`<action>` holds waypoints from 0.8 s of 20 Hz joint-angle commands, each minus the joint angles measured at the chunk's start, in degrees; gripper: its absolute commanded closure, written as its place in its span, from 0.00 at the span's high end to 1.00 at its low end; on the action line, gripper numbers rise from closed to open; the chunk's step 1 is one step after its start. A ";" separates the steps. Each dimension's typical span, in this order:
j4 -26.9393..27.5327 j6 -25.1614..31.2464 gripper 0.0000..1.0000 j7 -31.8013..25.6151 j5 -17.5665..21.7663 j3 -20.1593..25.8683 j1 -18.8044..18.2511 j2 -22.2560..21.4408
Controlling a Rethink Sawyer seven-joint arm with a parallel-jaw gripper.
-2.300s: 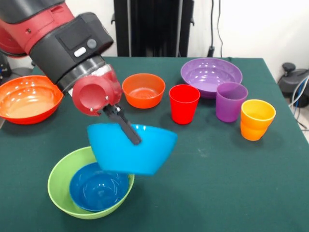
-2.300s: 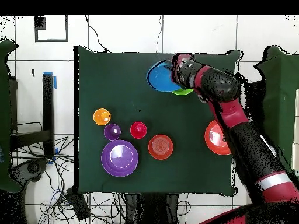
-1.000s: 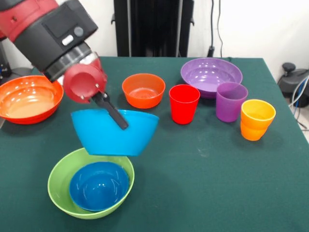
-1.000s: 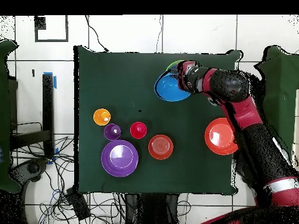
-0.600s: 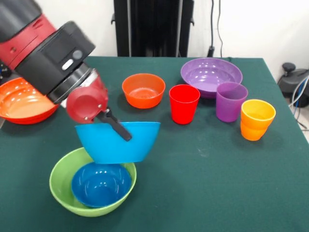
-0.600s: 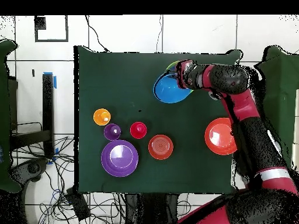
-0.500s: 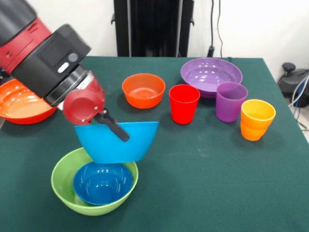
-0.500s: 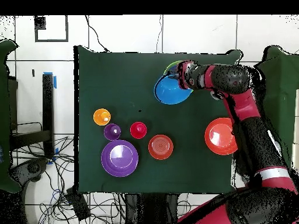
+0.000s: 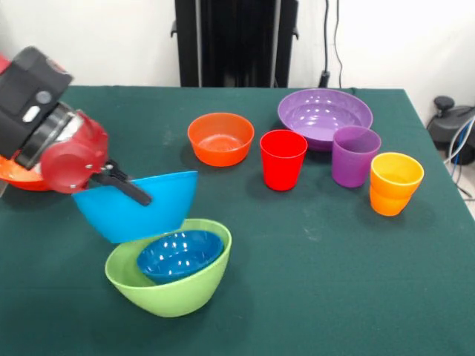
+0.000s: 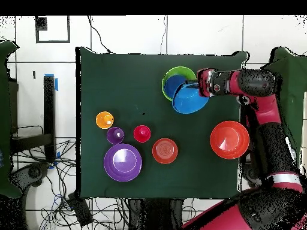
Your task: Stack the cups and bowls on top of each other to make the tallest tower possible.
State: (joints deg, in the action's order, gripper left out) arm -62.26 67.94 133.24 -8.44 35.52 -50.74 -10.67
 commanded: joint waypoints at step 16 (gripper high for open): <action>36.16 27.14 0.00 -1.51 7.37 2.91 5.00 10.96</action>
State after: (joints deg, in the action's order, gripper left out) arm -33.23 90.58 133.24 -4.63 35.80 -49.67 -0.82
